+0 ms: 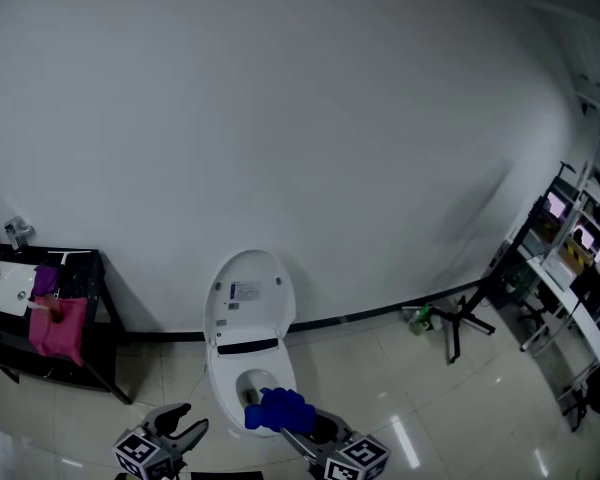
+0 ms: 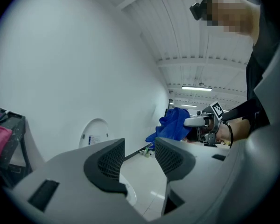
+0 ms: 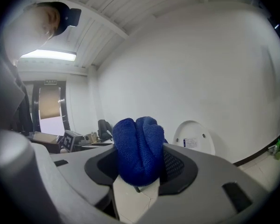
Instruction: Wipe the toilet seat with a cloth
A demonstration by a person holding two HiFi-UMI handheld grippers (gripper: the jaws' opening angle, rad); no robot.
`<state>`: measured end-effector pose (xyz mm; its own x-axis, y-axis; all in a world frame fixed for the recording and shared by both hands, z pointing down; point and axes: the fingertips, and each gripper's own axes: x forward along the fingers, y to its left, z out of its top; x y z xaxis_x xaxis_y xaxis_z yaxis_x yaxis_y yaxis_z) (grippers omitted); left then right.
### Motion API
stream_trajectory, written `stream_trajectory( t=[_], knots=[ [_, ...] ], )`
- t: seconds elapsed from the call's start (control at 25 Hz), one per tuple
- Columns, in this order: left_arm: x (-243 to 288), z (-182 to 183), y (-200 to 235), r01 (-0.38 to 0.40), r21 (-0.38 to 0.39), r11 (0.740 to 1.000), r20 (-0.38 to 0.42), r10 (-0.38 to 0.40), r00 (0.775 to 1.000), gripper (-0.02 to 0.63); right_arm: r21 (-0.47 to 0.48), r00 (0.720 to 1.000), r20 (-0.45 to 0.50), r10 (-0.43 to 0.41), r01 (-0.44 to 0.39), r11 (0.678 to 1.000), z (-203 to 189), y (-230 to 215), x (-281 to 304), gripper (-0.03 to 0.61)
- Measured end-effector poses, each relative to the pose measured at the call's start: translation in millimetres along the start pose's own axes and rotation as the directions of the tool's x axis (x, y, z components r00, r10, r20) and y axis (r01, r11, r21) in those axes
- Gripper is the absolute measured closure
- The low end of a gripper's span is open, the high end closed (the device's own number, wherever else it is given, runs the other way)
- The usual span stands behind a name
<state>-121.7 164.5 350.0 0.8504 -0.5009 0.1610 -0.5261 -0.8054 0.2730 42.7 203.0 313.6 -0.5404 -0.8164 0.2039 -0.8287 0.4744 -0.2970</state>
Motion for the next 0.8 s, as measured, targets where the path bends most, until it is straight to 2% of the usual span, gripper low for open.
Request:
stream_trajectory(
  t=[0.12,0.32,0.52,0.8],
  knots=[
    [8,-3,-7,-0.006,0.023,1.0,0.001,0.006,1.0,0.403,-0.021,1.0,0.002,0.016,-0.016,1.0,4,-3,-9,0.361],
    [22,-4,-29,-0.012,0.011,1.0,0.003,0.012,1.0,0.403,-0.035,1.0,0.009,0.029,-0.028,0.999,10,-17,-31,0.36],
    [30,-17,-38,-0.016,0.048,0.999,-0.014,0.017,1.0,0.403,-0.032,0.999,0.007,0.035,-0.034,0.999,10,-27,-51,0.362],
    [33,-6,-52,-0.035,0.022,0.999,-0.001,0.035,0.999,0.403,-0.04,0.999,0.015,0.052,-0.051,0.998,14,-30,-57,0.362]
  ],
)
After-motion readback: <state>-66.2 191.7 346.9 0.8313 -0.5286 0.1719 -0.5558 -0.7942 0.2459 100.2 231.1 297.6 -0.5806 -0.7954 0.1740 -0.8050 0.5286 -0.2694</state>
